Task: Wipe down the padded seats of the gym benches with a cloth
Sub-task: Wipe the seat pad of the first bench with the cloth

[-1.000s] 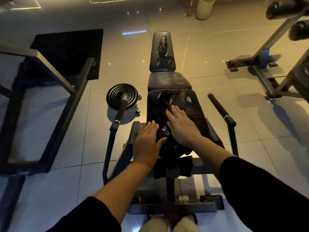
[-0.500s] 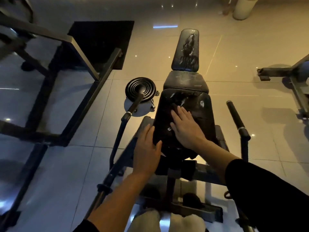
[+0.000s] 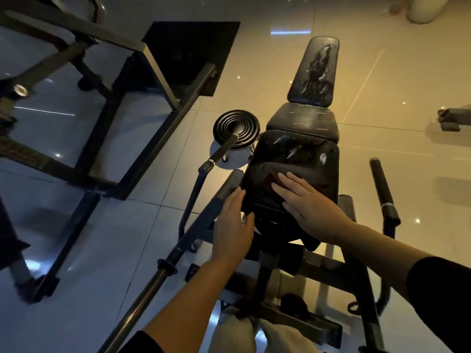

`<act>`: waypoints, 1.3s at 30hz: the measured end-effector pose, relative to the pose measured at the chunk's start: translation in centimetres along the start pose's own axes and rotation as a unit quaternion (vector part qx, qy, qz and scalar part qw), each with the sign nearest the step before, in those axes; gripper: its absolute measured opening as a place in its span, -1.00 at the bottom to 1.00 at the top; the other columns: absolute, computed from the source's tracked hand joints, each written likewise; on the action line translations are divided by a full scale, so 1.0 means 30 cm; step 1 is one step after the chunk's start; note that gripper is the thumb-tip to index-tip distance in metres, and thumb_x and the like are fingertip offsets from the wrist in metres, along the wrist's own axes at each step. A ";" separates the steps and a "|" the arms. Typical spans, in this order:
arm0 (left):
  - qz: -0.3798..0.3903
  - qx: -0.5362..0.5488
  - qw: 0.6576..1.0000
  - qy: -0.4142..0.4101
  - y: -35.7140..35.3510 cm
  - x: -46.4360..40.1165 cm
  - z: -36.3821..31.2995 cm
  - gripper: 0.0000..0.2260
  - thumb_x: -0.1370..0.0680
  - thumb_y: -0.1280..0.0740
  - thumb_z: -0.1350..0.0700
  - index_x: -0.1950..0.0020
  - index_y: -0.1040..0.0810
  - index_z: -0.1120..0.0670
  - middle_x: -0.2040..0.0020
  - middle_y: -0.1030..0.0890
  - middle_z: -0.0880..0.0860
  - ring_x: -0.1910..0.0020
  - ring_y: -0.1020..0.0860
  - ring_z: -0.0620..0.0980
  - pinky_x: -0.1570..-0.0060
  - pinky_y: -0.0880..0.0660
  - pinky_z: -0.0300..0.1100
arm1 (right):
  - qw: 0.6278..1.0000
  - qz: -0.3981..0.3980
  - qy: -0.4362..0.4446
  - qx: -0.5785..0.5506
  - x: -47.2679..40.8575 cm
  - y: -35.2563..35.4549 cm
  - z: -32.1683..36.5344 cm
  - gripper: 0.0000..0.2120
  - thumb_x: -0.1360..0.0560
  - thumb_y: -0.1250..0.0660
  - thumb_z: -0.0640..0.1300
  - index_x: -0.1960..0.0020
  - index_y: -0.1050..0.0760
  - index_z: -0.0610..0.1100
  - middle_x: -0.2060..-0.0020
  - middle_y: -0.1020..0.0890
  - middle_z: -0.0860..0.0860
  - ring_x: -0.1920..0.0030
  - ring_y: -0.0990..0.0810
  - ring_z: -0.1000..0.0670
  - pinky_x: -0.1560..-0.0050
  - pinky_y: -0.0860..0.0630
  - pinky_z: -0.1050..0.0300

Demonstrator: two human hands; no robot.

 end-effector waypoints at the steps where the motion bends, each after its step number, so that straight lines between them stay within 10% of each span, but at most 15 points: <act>1: 0.006 0.001 1.000 0.002 -0.003 0.001 0.001 -0.54 -0.60 -0.28 0.22 -0.49 -0.30 0.08 -0.50 -0.31 0.00 -0.45 -0.29 -0.08 -0.35 -0.26 -0.27 | 1.000 -0.011 -0.011 0.002 -0.006 -0.001 0.001 -0.51 -0.67 0.00 0.00 -0.58 0.01 0.06 -0.58 0.06 0.08 -0.55 0.23 0.07 -0.51 0.22 0.08; 15: -0.029 0.020 0.999 0.012 0.032 0.048 0.029 -0.54 -0.55 -0.32 0.28 -0.43 -0.36 0.06 -0.39 -0.43 -0.01 -0.38 -0.38 -0.10 -0.34 -0.35 -0.21 | 0.994 0.002 0.103 0.034 -0.116 -0.033 0.209 -0.48 -0.67 -0.07 -0.13 -0.58 0.00 0.01 -0.58 0.04 0.06 -0.56 0.20 0.02 -0.45 0.29 0.16; 39: -0.019 -0.061 0.995 -0.076 -0.043 0.054 -0.067 -0.53 -0.53 -0.33 0.31 -0.44 -0.38 0.10 -0.42 -0.39 0.05 -0.42 -0.33 -0.03 -0.38 -0.37 -0.03 | 0.999 0.025 0.024 0.007 0.042 -0.017 0.039 -0.48 -0.67 -0.03 -0.05 -0.58 0.06 0.08 -0.57 0.10 0.14 -0.55 0.24 0.09 -0.55 0.15 0.04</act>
Point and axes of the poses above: each hand's wrist, its own x-axis away from the middle knuckle, its own y-axis out of the back of the hand, z = x × y, the point moved 9 cm from there along -x, towards the middle knuckle
